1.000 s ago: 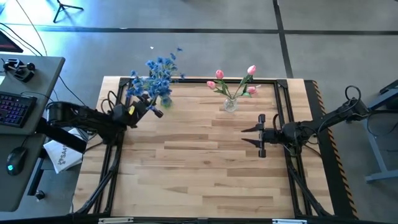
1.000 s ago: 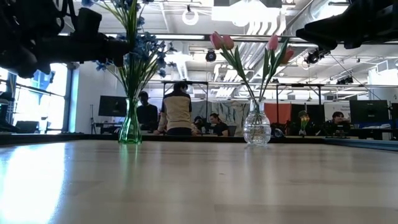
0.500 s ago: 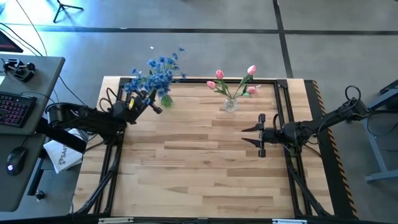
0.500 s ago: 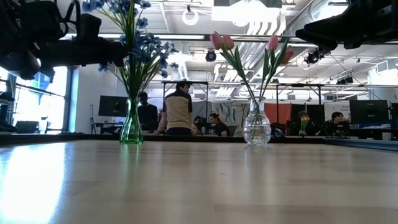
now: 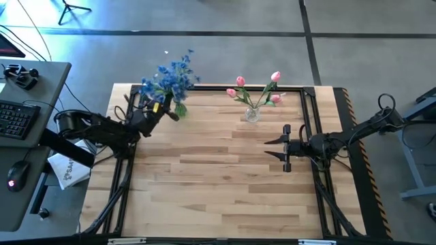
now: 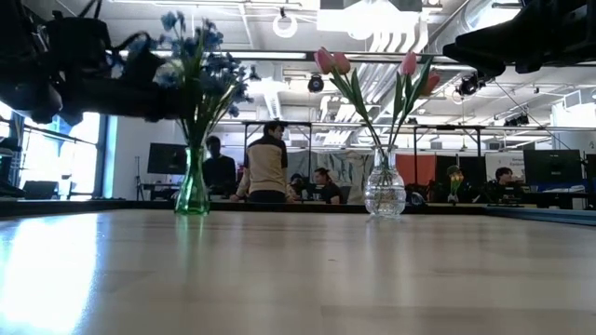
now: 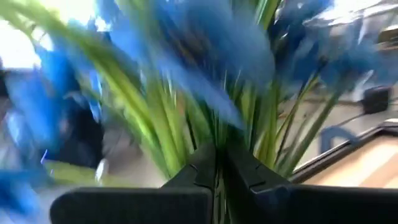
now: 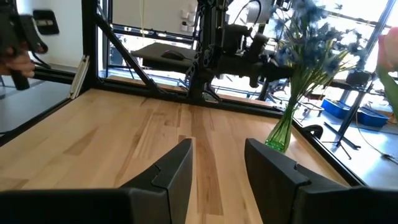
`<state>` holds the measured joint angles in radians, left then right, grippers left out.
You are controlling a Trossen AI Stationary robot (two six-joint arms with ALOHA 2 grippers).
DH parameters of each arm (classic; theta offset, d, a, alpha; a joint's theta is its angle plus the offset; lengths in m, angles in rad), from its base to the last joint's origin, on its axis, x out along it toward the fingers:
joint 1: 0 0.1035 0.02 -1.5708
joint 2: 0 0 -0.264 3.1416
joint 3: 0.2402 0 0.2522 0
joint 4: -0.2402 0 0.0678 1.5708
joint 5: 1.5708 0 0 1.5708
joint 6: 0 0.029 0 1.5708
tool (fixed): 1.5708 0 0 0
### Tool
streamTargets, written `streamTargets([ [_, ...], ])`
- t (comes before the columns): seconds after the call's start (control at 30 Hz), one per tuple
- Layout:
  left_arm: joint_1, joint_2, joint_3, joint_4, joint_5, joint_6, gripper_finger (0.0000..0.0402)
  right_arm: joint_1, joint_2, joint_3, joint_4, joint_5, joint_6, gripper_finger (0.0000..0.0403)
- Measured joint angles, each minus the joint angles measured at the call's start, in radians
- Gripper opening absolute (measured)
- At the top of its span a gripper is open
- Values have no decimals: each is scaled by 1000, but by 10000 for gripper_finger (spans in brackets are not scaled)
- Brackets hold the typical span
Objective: Sort flowers into vase by color
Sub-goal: Put the blue flowers into the green vase
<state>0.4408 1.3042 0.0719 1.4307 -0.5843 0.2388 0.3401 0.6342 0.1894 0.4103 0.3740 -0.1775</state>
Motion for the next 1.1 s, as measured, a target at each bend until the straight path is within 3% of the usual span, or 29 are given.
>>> streamTargets([
  [0.23, 0, 0, 0, -204, -57, -162, 8, 0, 0, 0, 7, 0, 1, 142],
  [0.53, 0, 0, 1, -287, -75, -297, 14, 0, 0, 0, 6, 0, -3, 142],
  [1.1, -3, -15, 2, -375, 47, -327, 148, 0, 0, 0, -11, 0, -6, 142],
])
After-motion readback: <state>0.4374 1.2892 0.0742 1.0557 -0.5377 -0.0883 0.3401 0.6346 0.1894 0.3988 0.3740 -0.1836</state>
